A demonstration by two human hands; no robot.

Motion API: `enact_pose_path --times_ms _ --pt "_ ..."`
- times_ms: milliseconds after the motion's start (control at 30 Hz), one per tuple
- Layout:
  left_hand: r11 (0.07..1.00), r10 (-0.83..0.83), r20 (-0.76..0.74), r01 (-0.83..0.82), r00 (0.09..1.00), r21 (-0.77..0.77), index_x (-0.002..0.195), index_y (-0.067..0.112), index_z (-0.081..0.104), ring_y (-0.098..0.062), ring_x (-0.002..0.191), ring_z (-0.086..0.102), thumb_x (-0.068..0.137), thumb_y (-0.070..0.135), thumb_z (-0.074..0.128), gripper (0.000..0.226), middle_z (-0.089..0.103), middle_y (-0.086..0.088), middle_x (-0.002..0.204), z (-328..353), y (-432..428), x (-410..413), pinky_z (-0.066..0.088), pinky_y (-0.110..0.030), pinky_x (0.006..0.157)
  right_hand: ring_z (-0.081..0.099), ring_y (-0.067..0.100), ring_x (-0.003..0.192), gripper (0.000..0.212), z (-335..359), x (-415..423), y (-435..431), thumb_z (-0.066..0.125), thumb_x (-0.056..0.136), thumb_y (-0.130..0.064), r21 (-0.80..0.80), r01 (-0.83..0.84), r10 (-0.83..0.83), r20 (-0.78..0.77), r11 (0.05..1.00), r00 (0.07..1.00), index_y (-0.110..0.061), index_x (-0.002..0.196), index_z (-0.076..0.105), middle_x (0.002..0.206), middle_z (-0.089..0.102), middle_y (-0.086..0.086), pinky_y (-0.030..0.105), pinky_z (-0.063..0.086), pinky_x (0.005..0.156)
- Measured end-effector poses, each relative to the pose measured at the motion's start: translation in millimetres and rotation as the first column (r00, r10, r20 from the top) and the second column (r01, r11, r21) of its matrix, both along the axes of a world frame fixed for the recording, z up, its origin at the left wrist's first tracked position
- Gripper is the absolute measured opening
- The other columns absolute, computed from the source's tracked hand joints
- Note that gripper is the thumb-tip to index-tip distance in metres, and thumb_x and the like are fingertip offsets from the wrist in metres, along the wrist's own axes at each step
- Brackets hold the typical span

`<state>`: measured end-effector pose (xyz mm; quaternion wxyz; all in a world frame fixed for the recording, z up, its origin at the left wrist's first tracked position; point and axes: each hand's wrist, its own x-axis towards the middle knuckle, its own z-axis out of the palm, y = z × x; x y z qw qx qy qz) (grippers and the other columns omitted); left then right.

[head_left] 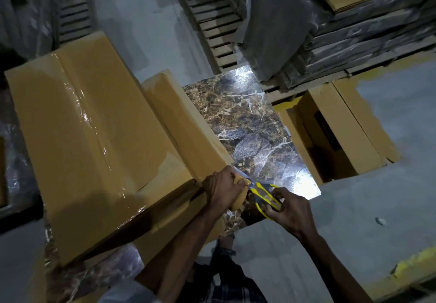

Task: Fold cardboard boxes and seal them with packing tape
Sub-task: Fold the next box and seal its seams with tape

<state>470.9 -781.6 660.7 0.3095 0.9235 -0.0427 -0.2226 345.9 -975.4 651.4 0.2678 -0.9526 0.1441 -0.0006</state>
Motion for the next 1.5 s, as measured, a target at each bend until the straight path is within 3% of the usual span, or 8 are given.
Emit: enact_pose_path --times_ms 200,400,733,867,1100,1233,1367,1500 --pt "0.991 0.135 -0.203 -0.136 0.97 0.008 0.117 0.012 0.043 -0.025 0.089 0.053 0.063 0.052 0.096 0.086 0.051 0.0 0.095 7 8 19 0.039 -0.034 0.062 0.062 0.004 0.057 0.042 -4 -6 -9 0.087 0.064 -0.047 0.015 -0.018 0.018 -0.034 1.0 0.999 -0.027 0.098 0.072 0.07 0.067 -0.019 0.015 0.037 0.057" --pt "0.99 -0.006 -0.278 -0.033 0.961 -0.136 0.134 0.025 0.062 -0.027 0.106 0.067 0.076 0.05 0.089 0.069 0.073 -0.008 0.115 -1 -1 25 0.05 -0.03 0.072 0.056 -0.004 0.058 0.041 -9 -13 -20 0.096 0.061 -0.034 0.108 0.063 -0.057 -0.057 0.992 0.997 -0.027 0.094 0.073 0.066 0.057 -0.023 -0.003 0.034 0.058" --pt "0.968 0.101 -0.183 -0.139 0.978 -0.208 0.109 0.037 0.062 -0.026 0.102 0.065 0.089 0.067 0.059 0.036 0.071 -0.005 0.105 -4 -12 19 0.054 -0.036 0.074 0.068 0.013 0.069 0.039 -24 4 -48 0.092 0.07 -0.039 0.112 0.214 -0.201 -0.115 0.97 0.973 -0.027 0.098 0.068 0.087 0.075 -0.008 0.031 0.051 0.066" --pt "0.937 0.064 -0.08 -0.088 0.995 -0.339 0.116 0.025 0.068 -0.006 0.093 0.069 0.099 0.037 0.068 0.021 0.073 0.01 0.103 17 15 -30 0.051 -0.025 0.071 0.072 0.027 0.082 0.038 -30 9 -53 0.091 0.072 -0.037 0.049 0.285 -0.275 -0.147 0.957 0.95 -0.018 0.099 0.072 0.088 0.077 0.003 0.035 0.051 0.069" --pt "0.953 0.026 -0.055 -0.041 0.998 -0.301 0.102 0.051 0.065 0.01 0.09 0.061 0.096 0.045 0.065 0.009 0.067 0.028 0.102 81 119 -130 0.045 -0.014 0.076 0.068 0.037 0.077 0.029 -28 12 -45 0.092 0.074 -0.027 -0.003 0.267 -0.263 -0.186 0.964 0.947 -0.008 0.091 0.079 0.075 0.065 0.01 0.033 0.04 0.065" --pt "0.954 0.121 0.124 -0.081 0.985 -0.287 0.096 0.049 0.067 0.002 0.092 0.066 0.091 0.046 0.069 0.006 0.068 0.023 0.097 142 181 -158 0.05 -0.015 0.078 0.064 0.033 0.067 0.049 -19 6 -38 0.072 0.08 -0.058 -0.053 0.288 -0.293 -0.16 0.956 0.943 -0.009 0.085 0.077 0.067 0.06 0.003 0.033 0.041 0.057" --pt "0.847 0.498 0.422 -0.322 0.758 -0.422 0.09 0.036 0.073 0.002 0.087 0.068 0.088 0.035 0.072 0.002 0.074 0.018 0.094 197 249 -132 0.049 -0.013 0.076 0.067 0.042 0.098 0.054 32 22 13 0.075 0.083 -0.049 0.062 0.512 -0.512 -0.016 0.857 0.859 -0.004 0.112 0.073 0.108 0.071 0.025 0.046 0.051 0.083" --pt "0.607 0.794 0.37 -0.612 0.482 -0.506 0.111 0.028 0.07 -0.013 0.093 0.069 0.097 0.038 0.071 0.017 0.073 0.008 0.099 200 332 -68 0.054 -0.031 0.079 0.066 0.027 0.094 0.044 85 54 109 0.081 0.088 -0.039 0.282 0.362 -0.392 0.054 0.889 0.919 -0.017 0.124 0.068 0.11 0.072 0.011 0.046 0.055 0.089"
